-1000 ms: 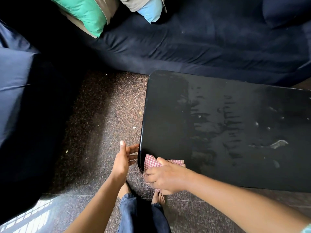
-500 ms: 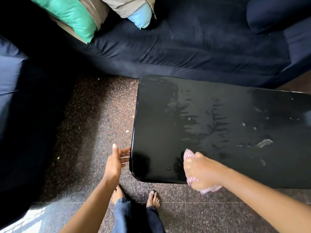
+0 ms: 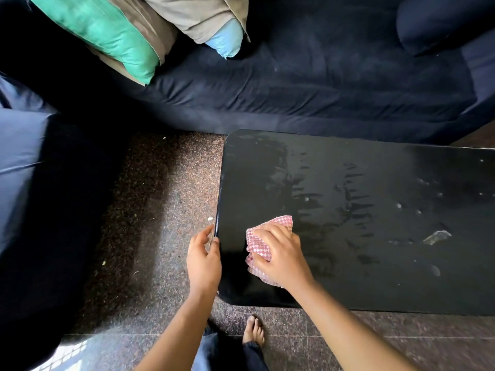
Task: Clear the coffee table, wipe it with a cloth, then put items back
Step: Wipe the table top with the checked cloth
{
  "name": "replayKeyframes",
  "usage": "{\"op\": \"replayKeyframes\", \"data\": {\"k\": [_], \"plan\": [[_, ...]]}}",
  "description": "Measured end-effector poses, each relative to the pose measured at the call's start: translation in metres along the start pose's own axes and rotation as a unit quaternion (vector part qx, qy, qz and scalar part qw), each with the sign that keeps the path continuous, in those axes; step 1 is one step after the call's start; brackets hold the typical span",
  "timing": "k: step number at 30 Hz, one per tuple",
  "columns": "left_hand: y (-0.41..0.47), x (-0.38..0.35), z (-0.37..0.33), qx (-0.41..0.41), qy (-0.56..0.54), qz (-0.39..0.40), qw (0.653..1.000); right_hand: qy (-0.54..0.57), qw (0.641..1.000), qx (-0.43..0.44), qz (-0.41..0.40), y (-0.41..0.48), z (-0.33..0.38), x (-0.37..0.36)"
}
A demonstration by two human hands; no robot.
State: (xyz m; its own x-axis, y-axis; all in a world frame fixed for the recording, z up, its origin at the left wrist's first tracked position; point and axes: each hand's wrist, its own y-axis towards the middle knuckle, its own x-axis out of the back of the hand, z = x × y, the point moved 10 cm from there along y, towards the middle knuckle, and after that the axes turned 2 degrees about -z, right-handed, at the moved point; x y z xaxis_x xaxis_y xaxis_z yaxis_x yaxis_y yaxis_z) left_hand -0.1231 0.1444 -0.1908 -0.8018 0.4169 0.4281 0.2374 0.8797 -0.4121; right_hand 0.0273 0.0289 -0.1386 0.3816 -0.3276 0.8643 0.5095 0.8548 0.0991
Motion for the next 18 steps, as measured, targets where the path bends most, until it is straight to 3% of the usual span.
{"op": "replayKeyframes", "data": {"k": [2,5,7,10,13,18], "plan": [[0.005,0.007,0.024,0.109,-0.09,-0.042,0.989,-0.021,0.998,0.062,0.023,0.0,0.02,-0.014],[0.006,0.014,0.037,0.157,-0.136,-0.055,0.977,-0.052,0.982,0.164,0.077,0.008,0.056,-0.036],[0.008,0.016,0.04,0.166,-0.148,-0.05,0.974,-0.059,0.959,0.217,0.174,0.018,0.08,-0.058],[0.014,0.018,0.044,0.186,-0.154,-0.049,0.969,-0.134,0.896,0.27,0.325,0.033,0.094,-0.089],[0.023,0.013,0.035,0.171,-0.153,-0.024,0.973,-0.199,0.877,0.281,0.335,0.073,0.081,-0.094],[0.046,-0.01,0.007,0.147,-0.115,0.046,0.981,-0.247,0.913,0.169,0.278,0.158,0.054,-0.077]]}}
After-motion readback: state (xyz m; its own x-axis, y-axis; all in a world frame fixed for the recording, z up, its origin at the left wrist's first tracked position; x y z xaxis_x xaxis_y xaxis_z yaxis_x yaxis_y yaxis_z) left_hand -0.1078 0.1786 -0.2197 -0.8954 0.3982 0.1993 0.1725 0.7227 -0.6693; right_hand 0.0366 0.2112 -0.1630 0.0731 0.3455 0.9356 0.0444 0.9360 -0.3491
